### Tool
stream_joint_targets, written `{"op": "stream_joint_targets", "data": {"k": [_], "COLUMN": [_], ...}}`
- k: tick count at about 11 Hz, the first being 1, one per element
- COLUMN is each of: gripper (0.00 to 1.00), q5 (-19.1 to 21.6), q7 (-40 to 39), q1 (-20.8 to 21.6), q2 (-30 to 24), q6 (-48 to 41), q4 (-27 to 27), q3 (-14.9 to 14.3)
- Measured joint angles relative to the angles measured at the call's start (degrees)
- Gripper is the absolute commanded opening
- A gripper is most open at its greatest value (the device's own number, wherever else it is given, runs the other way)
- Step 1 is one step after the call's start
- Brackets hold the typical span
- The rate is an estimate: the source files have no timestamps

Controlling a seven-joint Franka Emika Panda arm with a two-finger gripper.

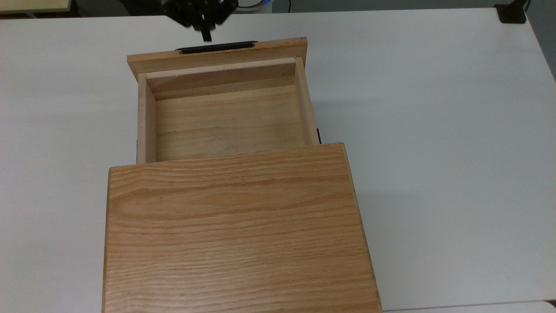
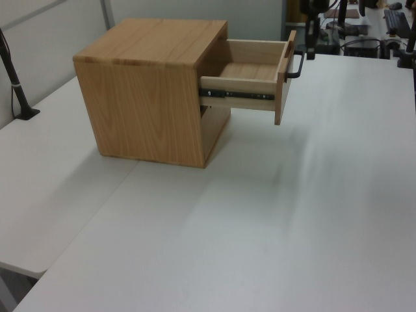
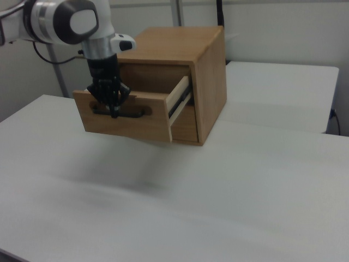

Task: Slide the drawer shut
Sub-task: 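Push the drawer handle with the gripper into the cabinet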

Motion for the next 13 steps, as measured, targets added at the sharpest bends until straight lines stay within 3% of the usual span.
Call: {"op": "stream_joint_targets", "data": {"k": [6,13], "gripper": [0.0,0.0], "q5": [0.19,0.22], "q7": [0.4,9.19], "q1": [1.35,3.3], "q2": [4.68,10.05], "q6": [11.36,29.74], "q4": [0.04,1.73], "q3": [0.0,0.02]}}
